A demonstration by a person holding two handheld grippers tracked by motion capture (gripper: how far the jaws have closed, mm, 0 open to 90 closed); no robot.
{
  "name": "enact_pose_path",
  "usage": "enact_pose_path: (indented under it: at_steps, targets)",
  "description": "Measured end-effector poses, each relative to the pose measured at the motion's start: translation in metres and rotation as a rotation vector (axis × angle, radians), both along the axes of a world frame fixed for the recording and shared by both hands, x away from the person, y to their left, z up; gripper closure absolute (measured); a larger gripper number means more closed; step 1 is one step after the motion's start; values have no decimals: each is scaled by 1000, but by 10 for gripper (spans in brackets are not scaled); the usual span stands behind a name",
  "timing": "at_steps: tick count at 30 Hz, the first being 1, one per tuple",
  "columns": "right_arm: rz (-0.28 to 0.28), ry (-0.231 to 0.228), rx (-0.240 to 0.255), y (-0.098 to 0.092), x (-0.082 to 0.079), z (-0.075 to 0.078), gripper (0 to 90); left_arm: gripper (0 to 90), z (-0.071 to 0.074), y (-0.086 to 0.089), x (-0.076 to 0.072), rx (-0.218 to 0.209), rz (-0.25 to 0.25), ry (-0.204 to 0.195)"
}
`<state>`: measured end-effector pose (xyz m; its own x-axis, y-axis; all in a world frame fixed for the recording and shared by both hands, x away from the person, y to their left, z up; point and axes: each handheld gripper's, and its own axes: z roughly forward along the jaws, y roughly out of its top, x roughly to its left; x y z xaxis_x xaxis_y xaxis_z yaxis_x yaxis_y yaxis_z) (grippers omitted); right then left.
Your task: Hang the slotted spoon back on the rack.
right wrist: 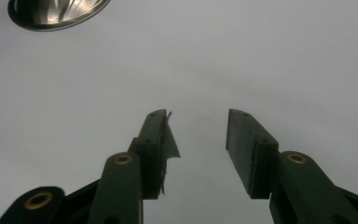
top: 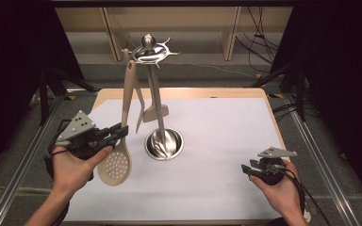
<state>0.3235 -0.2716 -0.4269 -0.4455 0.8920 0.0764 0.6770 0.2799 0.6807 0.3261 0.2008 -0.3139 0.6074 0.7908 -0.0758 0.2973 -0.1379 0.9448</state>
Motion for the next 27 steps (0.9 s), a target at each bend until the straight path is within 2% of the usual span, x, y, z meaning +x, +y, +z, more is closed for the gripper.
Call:
enact_pose_path:
  at_steps: [4, 5, 8, 10, 13, 15, 18, 20, 22, 23, 25, 26, 27]
  targets:
    - [6, -5, -5, -1, 0, -1, 589, 775, -4, -6, 6, -3, -4, 11]
    - [24, -14, -23, -3, 1, -1, 589, 775, -4, -7, 7, -3, -3, 14]
    - [17, -7, -20, -2, 1, -1, 588, 775, -6, -11, 11, -5, -4, 19]
    - [24, -18, -26, -3, 1, -1, 588, 774, -7, -13, 13, -6, -3, 22]
    - [28, -33, -26, -4, 2, -2, 588, 773, -8, -15, 16, 2, 3, 17]
    - [11, -12, -11, -2, 1, -1, 587, 773, -9, -16, 18, 9, 6, 13]
    - [14, -12, -13, -2, 1, -1, 587, 772, -9, -18, 20, 17, 10, 12]
    - [31, -41, -24, -4, 2, -3, 587, 772, -10, -19, 22, 23, 13, 6]
    - [12, -10, -10, -3, 0, -1, 587, 771, -11, -20, 24, 24, 15, 5]
    - [20, -21, -14, -3, 1, -2, 586, 771, -11, -21, 25, 25, 17, 3]
    - [13, -11, -13, -2, 1, -2, 586, 771, -12, -22, 28, 29, 18, 2]
    - [32, -34, -26, -4, 2, -3, 585, 771, -12, -23, 29, 30, 19, 5]
    - [37, -37, -22, -4, 3, -4, 585, 770, -12, -24, 30, 29, 19, 4]
